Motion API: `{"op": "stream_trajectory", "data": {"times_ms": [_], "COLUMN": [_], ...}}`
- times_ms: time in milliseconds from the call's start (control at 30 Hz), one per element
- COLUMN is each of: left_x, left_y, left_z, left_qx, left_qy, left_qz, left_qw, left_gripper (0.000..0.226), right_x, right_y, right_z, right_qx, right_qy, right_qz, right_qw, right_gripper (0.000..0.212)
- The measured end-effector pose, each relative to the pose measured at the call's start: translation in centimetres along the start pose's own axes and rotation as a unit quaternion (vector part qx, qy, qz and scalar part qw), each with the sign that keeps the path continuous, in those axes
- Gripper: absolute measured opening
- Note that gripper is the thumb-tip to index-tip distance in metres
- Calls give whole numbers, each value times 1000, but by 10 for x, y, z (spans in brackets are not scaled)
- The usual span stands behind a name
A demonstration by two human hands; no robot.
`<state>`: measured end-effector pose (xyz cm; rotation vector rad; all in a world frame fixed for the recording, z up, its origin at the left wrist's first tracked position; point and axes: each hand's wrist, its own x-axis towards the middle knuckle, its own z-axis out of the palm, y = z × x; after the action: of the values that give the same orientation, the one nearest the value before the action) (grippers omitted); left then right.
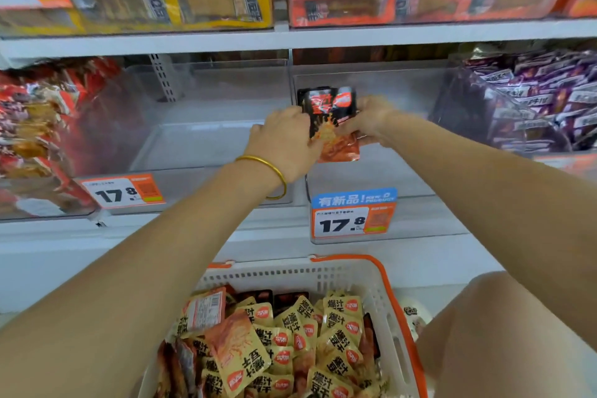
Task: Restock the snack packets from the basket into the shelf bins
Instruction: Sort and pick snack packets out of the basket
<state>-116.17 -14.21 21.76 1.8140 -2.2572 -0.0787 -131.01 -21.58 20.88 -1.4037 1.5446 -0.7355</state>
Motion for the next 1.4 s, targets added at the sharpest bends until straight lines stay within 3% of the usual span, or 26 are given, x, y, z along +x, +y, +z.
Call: {"op": "stream_trajectory", "data": {"times_ms": [133,267,333,533,633,1067,1400], "left_x": [0,-4,-4,-6,-6,-5,-8], "left_y": [-2,-3,-3,-2,-3,-7,-9], "left_z": [4,5,5,3,4,8,12], "left_qx": [5,-11,-21,-26,-38,-45,-79], "left_qy": [20,37,46,37,43,40,52], "left_qz": [11,8,12,12,11,16,23], "left_qw": [1000,999,999,999,998,998,995], "left_gripper": [43,40,40,44,44,52,51], "right_x": [30,41,46,63,70,70,50], "right_y": [5,14,17,19,19,22,18], "right_z": [11,13,15,28,31,27,13], "right_qx": [-83,-250,-276,-239,-234,-158,-132], "right_qy": [2,34,43,87,120,103,112], "right_qz": [-10,-16,-10,9,14,75,43], "right_qw": [997,967,960,967,965,979,984], "right_gripper": [39,20,16,14,28,36,35]}}
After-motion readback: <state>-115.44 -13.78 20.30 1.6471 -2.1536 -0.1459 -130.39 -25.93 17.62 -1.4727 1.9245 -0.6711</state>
